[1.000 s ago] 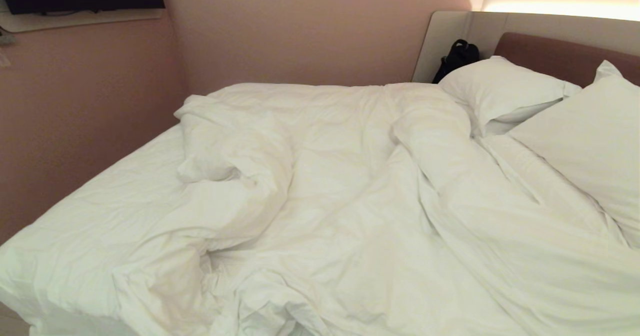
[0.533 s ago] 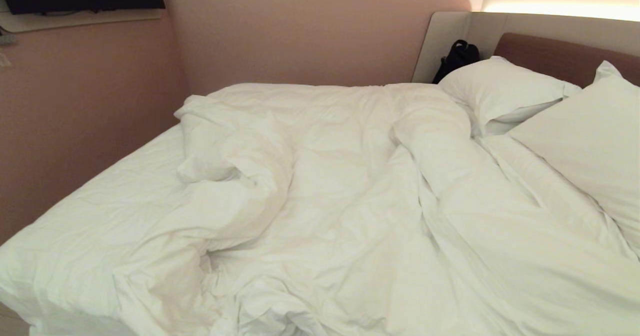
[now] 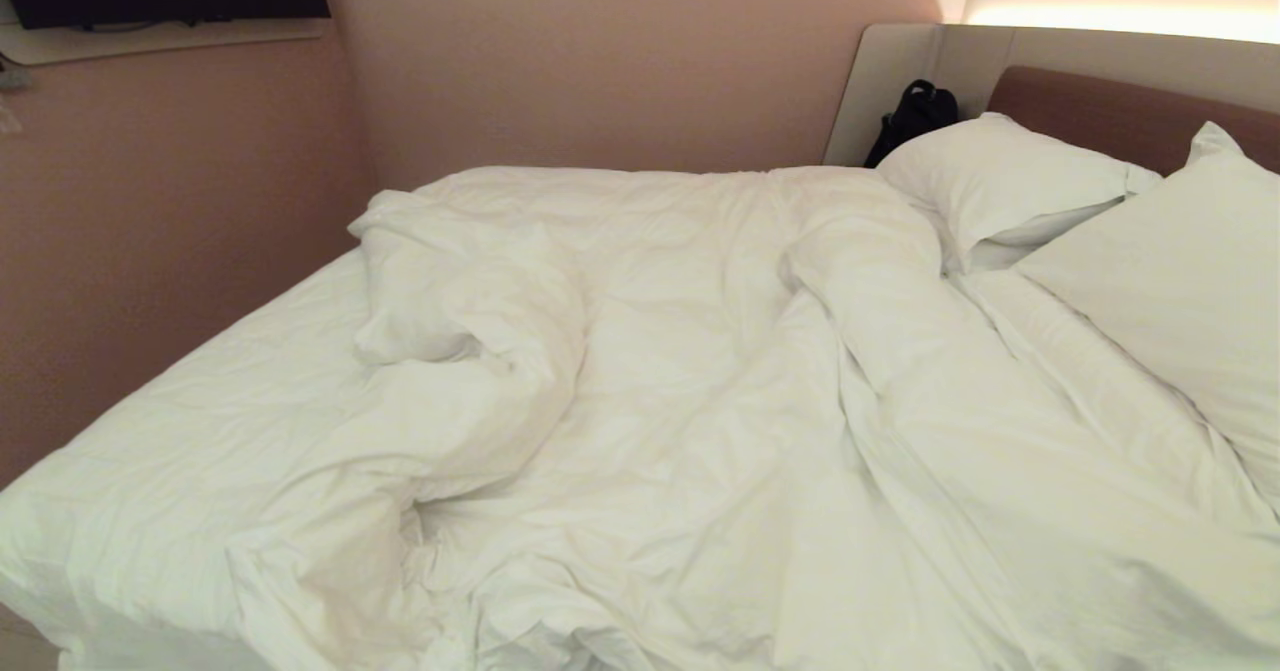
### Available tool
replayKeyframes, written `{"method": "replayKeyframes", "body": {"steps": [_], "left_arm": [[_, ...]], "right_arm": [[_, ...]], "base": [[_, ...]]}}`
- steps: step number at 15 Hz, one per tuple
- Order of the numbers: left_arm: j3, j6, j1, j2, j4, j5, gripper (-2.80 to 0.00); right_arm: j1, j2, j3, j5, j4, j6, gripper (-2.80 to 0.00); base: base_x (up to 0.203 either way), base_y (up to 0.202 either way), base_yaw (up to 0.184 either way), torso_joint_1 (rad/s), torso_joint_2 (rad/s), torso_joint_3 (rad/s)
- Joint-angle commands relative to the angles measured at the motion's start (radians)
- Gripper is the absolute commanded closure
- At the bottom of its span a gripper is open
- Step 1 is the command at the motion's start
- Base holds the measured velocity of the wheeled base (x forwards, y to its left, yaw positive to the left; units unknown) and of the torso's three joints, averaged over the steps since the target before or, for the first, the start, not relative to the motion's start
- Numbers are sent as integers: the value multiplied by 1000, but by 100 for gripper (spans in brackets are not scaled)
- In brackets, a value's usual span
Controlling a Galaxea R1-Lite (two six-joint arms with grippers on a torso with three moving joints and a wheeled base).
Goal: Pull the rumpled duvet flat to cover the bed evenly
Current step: Flatten the corners of the folded blanket
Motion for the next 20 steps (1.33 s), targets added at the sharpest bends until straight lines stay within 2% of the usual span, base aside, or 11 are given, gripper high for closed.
{"method": "replayKeyframes", "body": {"steps": [1, 5, 8, 9, 10, 13, 15, 18, 20], "left_arm": [[0, 1, 0, 0, 0, 0, 0], [0, 1, 0, 0, 0, 0, 0], [-1, 1, 0, 0, 0, 0, 0], [0, 1, 0, 0, 0, 0, 0], [0, 1, 0, 0, 0, 0, 0], [-1, 1, 0, 0, 0, 0, 0], [0, 1, 0, 0, 0, 0, 0], [0, 1, 0, 0, 0, 0, 0], [0, 1, 0, 0, 0, 0, 0]], "right_arm": [[34, -52, -15, 25, 23, -1, -280], [131, -92, -179, 104, 104, 22, -280], [222, -35, -367, 192, 168, 63, -280], [248, 1, -437, 212, 184, 79, -47], [272, 46, -516, 223, 203, 104, 0], [315, 218, -737, 241, 254, 204, 0], [324, 295, -759, 262, 204, 248, 0], [326, 371, -763, 279, 182, 249, 0], [324, 411, -763, 352, 179, 212, 0]], "base": [[0, 0, 0, 0, 0, 0], [0, 0, 0, 0, 0, 0], [0, 0, 0, 0, 0, 0], [0, 0, 0, 0, 0, 0], [0, 0, 0, 0, 0, 0], [0, 0, 0, 0, 0, 0], [0, 0, 0, 0, 0, 0], [0, 0, 0, 0, 0, 0], [0, 0, 0, 0, 0, 0]]}}
